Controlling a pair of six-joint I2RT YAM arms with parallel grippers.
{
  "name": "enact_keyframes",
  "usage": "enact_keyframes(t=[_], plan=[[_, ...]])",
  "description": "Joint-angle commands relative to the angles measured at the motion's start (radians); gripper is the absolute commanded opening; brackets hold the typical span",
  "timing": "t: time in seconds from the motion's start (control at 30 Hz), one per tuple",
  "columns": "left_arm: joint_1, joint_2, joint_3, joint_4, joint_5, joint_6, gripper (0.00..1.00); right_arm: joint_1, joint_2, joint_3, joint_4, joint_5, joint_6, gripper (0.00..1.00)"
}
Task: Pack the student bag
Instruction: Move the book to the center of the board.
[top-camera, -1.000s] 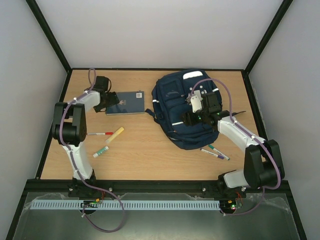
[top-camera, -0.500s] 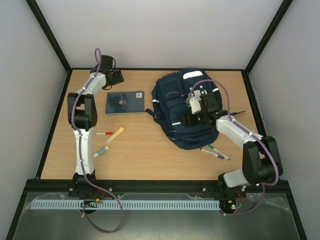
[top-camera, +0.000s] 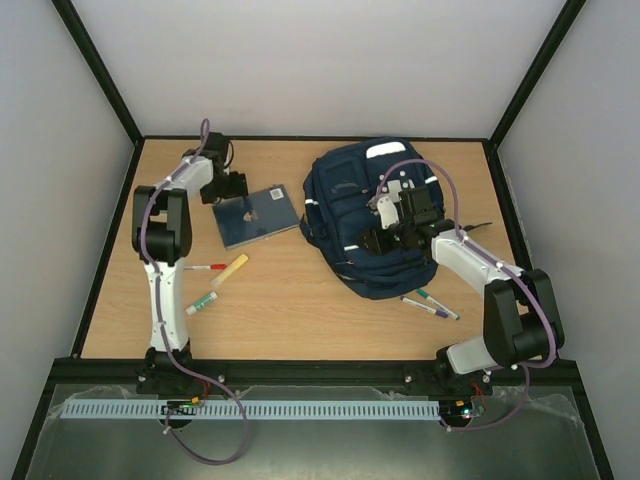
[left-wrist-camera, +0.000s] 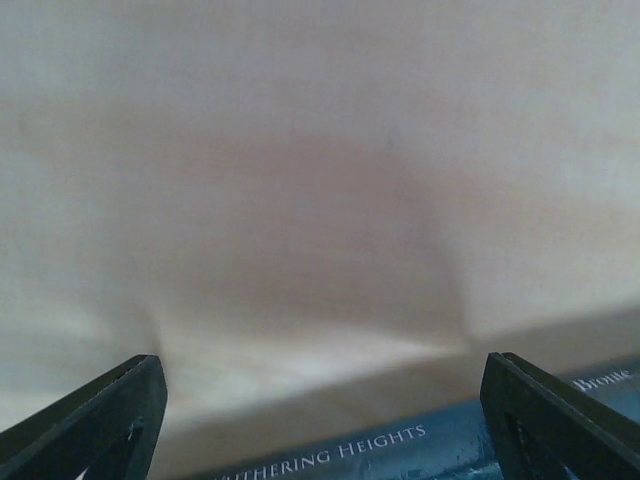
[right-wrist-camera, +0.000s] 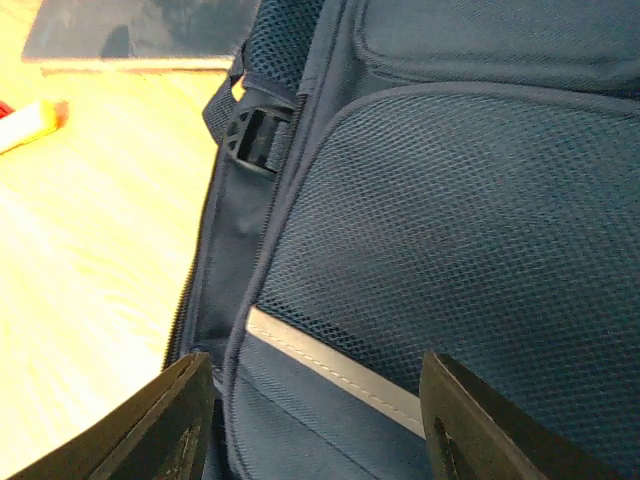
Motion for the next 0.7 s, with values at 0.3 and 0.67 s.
enact_keyframes(t=[0.3,0.67], plan=[[-0.088,-0.358,-0.614,0.044,0.185,-0.006,0.88,0.231,0.144,0.126,-0.138,-0.108,0.048,0.46],[-0.194,-0.474,-0.788,0.139,0.277,-0.059,0.87,0.292,0.308,0.203,-0.272,-0.127,0.056,0.46]])
